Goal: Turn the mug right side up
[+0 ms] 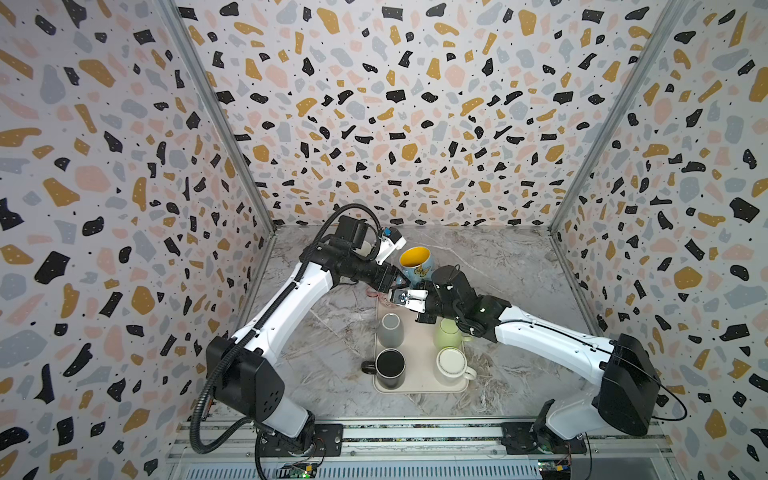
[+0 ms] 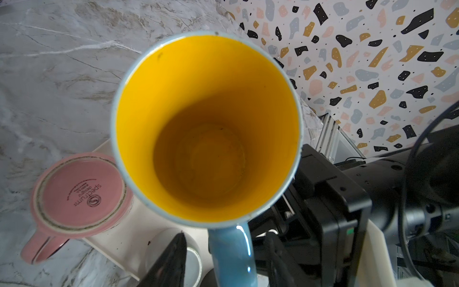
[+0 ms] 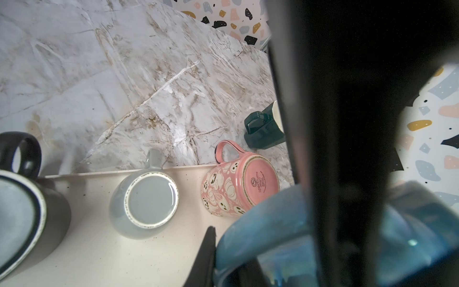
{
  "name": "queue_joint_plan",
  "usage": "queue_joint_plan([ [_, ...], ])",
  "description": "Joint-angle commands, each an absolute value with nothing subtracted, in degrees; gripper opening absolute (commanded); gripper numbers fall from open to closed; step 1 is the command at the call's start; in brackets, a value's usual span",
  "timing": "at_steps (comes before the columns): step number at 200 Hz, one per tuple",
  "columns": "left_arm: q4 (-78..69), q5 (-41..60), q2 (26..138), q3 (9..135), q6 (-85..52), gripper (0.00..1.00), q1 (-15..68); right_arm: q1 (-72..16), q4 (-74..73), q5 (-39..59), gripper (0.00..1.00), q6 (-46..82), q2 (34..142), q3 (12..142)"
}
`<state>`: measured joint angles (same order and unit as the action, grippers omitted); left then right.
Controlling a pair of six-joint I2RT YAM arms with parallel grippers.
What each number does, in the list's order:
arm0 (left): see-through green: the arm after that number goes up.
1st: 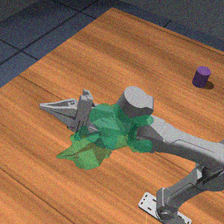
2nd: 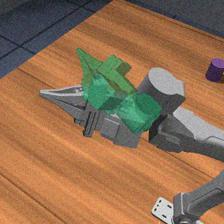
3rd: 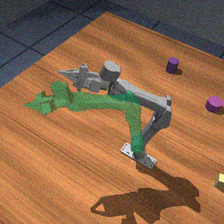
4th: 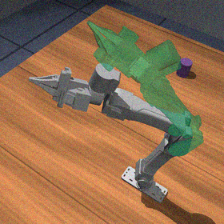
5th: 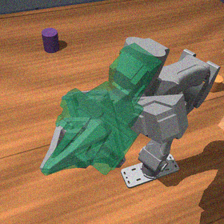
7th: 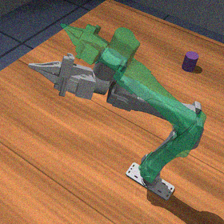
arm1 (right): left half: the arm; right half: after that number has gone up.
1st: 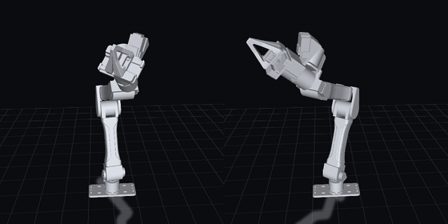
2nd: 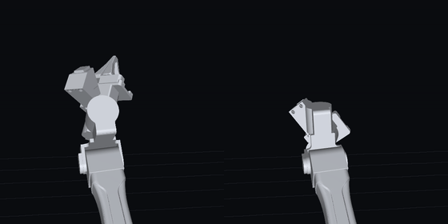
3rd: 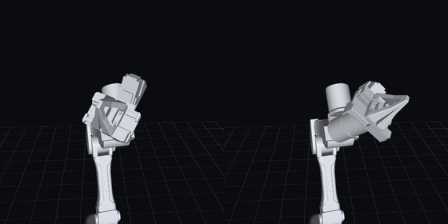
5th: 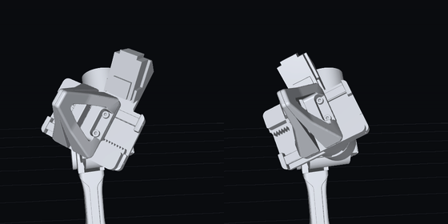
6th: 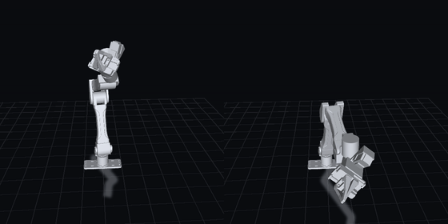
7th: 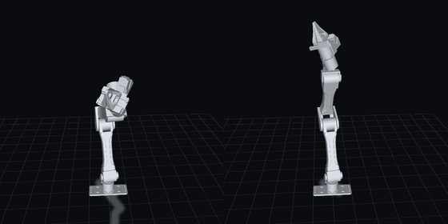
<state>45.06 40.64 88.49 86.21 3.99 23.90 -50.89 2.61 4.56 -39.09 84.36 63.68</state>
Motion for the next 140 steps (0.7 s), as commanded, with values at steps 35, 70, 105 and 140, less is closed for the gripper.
queue_joint_plan([
  [35, 45.4, 41.7, 88.7, 85.5, 4.4, 0.44, 25.3, -52.5, -4.9, 1.4, 0.00, -42.0, 81.3, 64.9],
  [70, 45.3, 41.6, 88.8, 85.0, 4.4, 0.36, 25.5, -52.8, -5.8, 0.9, 0.00, -42.4, 81.4, 64.7],
  [105, 45.3, 41.5, 89.0, 84.8, 4.4, 0.25, 25.8, -52.8, -6.9, 0.4, 0.00, -42.5, 81.2, 64.3],
  [140, 45.4, 41.7, 89.2, 84.9, 4.7, 0.10, 26.0, -52.8, -8.4, -0.1, 0.00, -42.5, 81.0, 63.6],
])
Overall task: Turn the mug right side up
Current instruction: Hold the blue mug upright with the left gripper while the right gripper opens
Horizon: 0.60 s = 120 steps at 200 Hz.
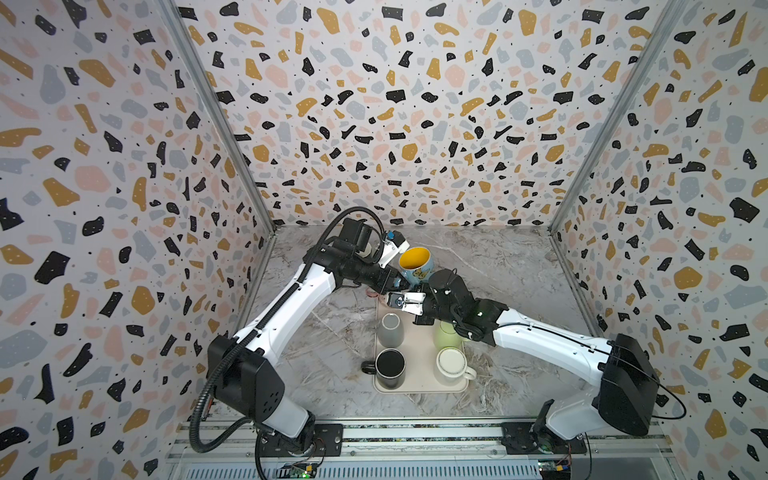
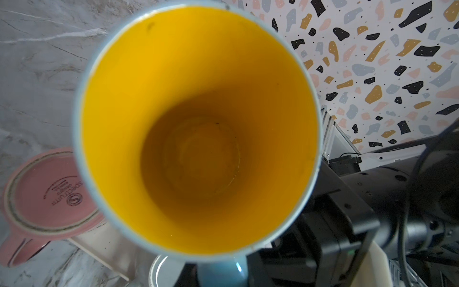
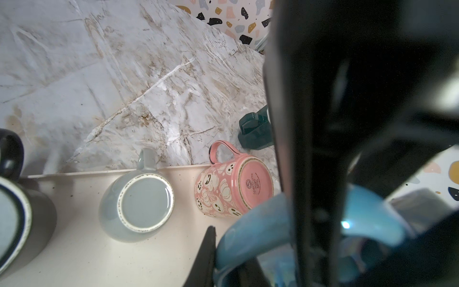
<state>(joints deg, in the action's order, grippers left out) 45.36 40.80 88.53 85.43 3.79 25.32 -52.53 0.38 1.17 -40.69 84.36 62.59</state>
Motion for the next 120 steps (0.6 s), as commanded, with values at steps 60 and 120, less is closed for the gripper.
queue_joint_plan([
  [60, 45.4, 40.8, 89.3, 85.5, 4.7, 0.00, 26.4, -52.8, -9.9, -1.7, 0.00, -42.5, 80.8, 62.5],
  [120, 42.3, 39.4, 88.5, 87.1, 2.5, 0.00, 26.4, -52.8, -11.8, -5.2, 0.04, -42.1, 80.0, 60.7],
])
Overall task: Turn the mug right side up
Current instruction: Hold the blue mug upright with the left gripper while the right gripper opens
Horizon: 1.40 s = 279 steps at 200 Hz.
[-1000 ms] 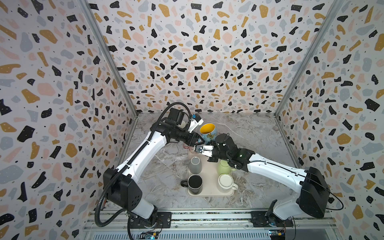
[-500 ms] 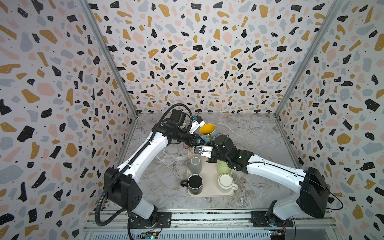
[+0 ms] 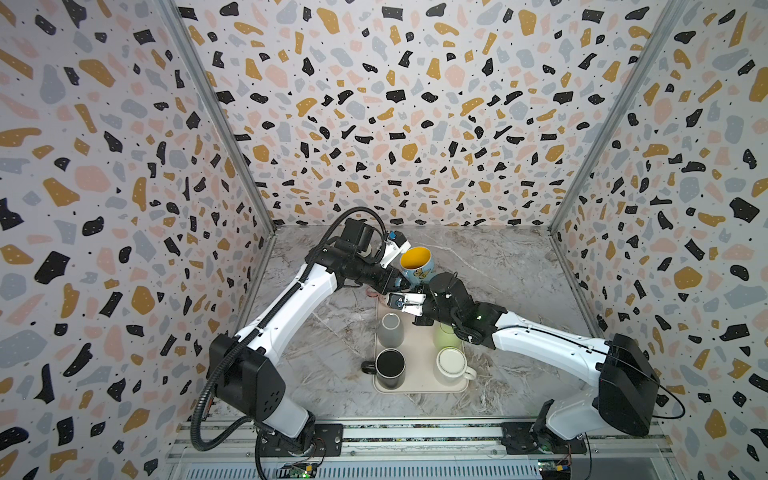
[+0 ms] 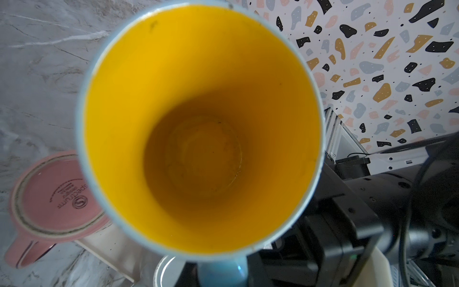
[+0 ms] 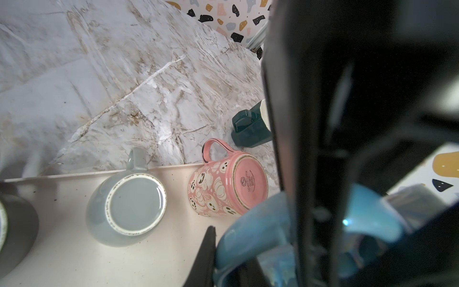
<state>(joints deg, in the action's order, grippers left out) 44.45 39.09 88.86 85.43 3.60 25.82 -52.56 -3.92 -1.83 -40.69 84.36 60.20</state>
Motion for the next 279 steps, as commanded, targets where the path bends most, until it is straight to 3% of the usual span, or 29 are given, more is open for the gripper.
queue_joint_plan([
  [1, 42.2, 39.4, 88.5, 87.1, 2.5, 0.00, 26.4, -52.8, -11.9, -5.2, 0.04, -42.1, 80.0, 60.7],
  [33, 41.2, 39.2, 88.4, 87.5, 1.8, 0.00, 26.4, -52.8, -12.3, -5.9, 0.11, -41.6, 79.6, 60.4],
  [110, 38.7, 38.8, 87.9, 87.4, 0.4, 0.00, 26.4, -52.7, -13.1, -8.2, 0.16, -41.7, 79.9, 59.7],
  [154, 37.6, 38.5, 88.2, 87.4, -0.3, 0.00, 26.4, -52.5, -13.8, -9.4, 0.34, -41.5, 79.7, 59.2],
  [279, 36.5, 34.1, 95.0, 94.4, -0.9, 0.00, 26.2, -50.6, -10.8, -9.8, 0.58, -38.1, 74.3, 57.0],
])
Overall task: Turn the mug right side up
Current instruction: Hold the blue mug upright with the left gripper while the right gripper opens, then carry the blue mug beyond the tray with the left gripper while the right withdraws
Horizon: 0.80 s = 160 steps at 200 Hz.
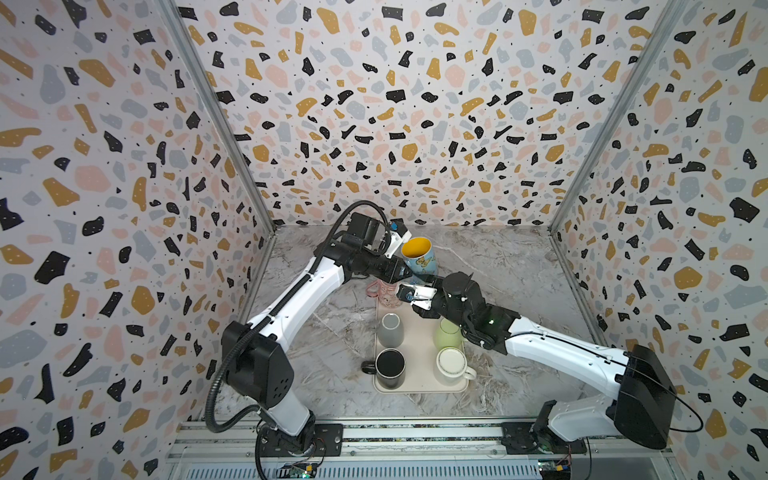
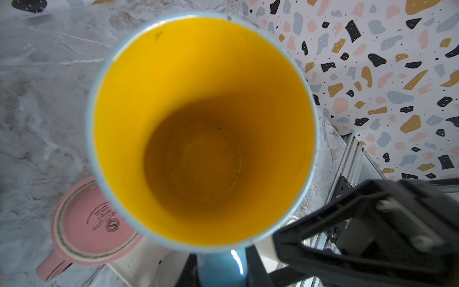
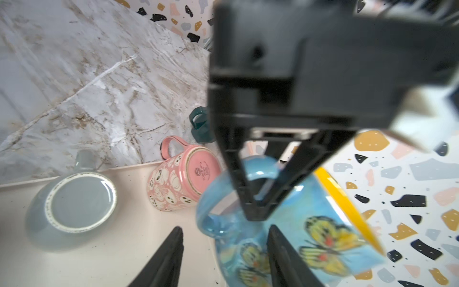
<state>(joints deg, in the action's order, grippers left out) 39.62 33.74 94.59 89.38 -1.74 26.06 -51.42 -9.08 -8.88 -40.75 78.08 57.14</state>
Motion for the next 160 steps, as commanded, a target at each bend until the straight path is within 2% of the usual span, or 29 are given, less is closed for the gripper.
queue_joint_plan([
  [1, 36.5, 34.1, 95.1, 94.5, -0.8, 0.00, 26.2, -50.5, -10.8, -9.7, 0.59, -38.1, 74.2, 57.0],
  [81, 36.6, 31.3, 101.6, 102.9, -0.9, 0.00, 24.3, -48.7, -9.2, -9.2, 0.59, -33.4, 69.2, 54.4],
  [160, 28.1, 19.6, 107.4, 105.0, -1.7, 0.00, 23.3, -45.9, -10.1, -8.0, 0.59, -28.3, 64.1, 51.0],
])
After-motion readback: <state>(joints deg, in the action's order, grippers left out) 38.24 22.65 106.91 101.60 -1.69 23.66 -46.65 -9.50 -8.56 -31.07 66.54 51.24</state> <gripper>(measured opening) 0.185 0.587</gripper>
